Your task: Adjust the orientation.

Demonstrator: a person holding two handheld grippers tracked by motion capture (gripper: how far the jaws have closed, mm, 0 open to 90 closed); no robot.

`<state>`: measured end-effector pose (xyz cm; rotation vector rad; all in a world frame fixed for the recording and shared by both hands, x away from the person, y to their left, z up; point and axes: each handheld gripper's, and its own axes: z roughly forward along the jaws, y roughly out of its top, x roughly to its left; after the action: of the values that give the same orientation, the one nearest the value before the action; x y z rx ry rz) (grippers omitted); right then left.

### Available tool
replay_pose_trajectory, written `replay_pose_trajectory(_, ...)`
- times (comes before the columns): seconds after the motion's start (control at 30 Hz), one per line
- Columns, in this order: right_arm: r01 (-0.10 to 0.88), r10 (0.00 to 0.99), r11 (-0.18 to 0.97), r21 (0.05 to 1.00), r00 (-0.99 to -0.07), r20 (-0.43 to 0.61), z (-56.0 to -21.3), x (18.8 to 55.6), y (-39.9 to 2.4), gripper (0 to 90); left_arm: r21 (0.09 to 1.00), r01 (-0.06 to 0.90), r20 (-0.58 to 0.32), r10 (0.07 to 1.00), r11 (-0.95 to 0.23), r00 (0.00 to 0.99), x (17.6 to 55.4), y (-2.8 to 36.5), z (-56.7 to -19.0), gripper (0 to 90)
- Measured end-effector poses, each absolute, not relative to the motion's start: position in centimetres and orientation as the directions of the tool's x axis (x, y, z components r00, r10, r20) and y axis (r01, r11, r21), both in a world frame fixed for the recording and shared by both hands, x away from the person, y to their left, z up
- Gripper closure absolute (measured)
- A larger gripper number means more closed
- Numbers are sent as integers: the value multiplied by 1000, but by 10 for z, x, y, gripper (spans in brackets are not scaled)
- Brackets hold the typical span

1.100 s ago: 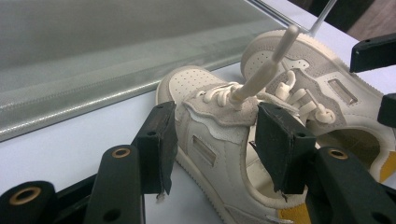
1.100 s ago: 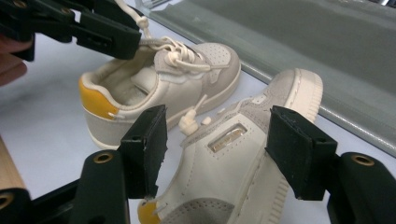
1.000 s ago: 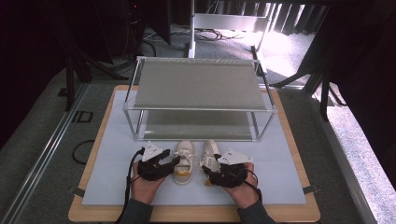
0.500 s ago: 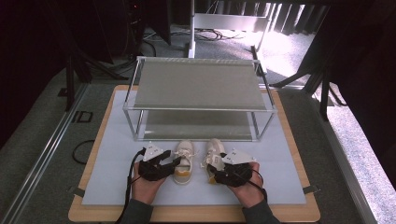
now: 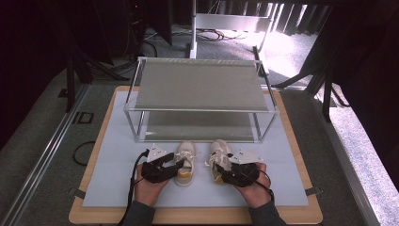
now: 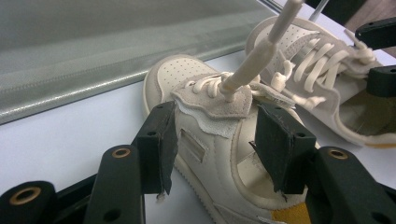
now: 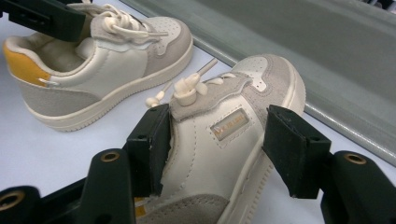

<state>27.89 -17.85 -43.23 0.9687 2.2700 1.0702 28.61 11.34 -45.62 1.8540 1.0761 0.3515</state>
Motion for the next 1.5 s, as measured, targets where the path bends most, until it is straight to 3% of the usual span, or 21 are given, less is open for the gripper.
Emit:
replay_pose_trajectory(0.13, 411, 756, 444, 796, -649, -86, -433, 280, -182, 417, 820, 539, -190, 797, -192, 573, 288, 112, -459, 492)
replay_pose_trajectory(0.23, 430, 774, 445, 785, -626, -96, -436, 282, -187, 484, 818, 540, -185, 799, -198, 573, 288, 111, -459, 494)
replay_pose_trajectory(0.33, 452, 792, 411, 792, -607, -65, -438, 283, -197, 546, 815, 544, -186, 799, -199, 571, 290, 111, -460, 498)
replay_pose_trajectory(0.87, 558, 844, 293, 776, -533, 64, -450, 289, -223, 680, 803, 562, -205, 795, -197, 571, 294, 109, -465, 536)
replay_pose_trajectory(1.0, 568, 845, 255, 783, -524, 104, -451, 289, -221, 700, 801, 568, -211, 796, -192, 567, 295, 111, -465, 583)
replay_pose_trajectory(1.5, 553, 842, 244, 797, -528, 110, -454, 287, -190, 701, 802, 556, -208, 771, -217, 602, 293, 100, -465, 588)
